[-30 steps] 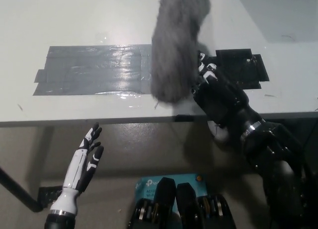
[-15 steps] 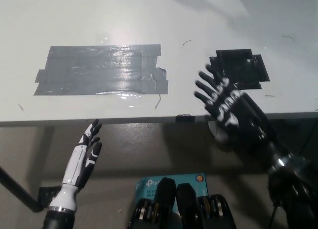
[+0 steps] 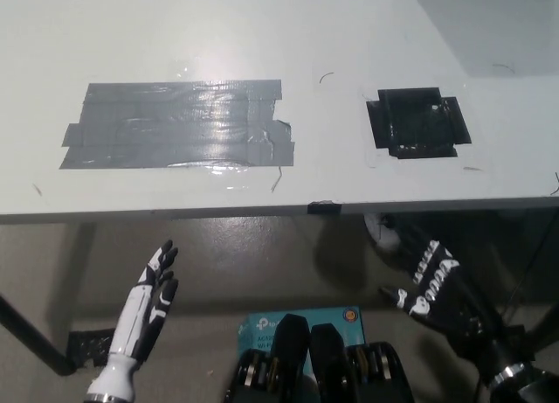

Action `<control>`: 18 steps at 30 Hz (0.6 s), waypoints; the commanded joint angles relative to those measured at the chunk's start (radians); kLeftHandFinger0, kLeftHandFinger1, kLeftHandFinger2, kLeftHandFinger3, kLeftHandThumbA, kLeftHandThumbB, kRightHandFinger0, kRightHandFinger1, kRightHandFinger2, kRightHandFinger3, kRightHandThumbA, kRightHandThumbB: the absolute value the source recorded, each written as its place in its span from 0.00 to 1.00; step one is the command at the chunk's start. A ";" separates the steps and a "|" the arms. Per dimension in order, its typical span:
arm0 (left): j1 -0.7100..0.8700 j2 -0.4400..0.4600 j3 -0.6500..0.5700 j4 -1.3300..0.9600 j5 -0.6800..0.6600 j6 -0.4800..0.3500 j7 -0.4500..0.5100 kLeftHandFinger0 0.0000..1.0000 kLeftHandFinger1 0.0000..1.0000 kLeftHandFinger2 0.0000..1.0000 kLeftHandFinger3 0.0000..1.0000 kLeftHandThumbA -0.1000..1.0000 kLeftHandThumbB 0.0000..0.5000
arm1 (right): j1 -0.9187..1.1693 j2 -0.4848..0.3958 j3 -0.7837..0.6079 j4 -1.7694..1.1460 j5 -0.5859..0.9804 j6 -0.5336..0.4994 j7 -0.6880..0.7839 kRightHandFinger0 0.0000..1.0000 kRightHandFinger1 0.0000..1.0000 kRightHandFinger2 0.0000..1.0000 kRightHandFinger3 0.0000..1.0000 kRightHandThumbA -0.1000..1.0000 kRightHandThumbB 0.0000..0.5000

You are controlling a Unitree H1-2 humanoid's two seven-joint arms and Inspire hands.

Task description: A grey duster is kept infront of the robot in the middle of the table and the robot extends its right arm to grab the duster, picks it up and hands it to a person

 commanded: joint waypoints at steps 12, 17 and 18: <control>0.041 -0.008 -0.008 -0.028 -0.005 -0.036 0.031 0.95 1.00 1.00 1.00 1.00 0.53 | -0.008 -0.019 0.050 0.090 -0.276 -0.257 -0.012 1.00 1.00 1.00 1.00 1.00 0.60; 0.031 -0.006 -0.006 -0.025 -0.012 -0.036 0.026 0.94 1.00 1.00 1.00 1.00 0.52 | -0.025 -0.024 0.058 0.098 -0.349 -0.254 -0.026 1.00 1.00 1.00 1.00 1.00 0.66; 0.033 -0.006 -0.006 -0.025 -0.012 -0.036 0.026 0.94 1.00 1.00 1.00 1.00 0.52 | -0.024 -0.024 0.059 0.099 -0.354 -0.255 -0.026 1.00 1.00 1.00 1.00 1.00 0.66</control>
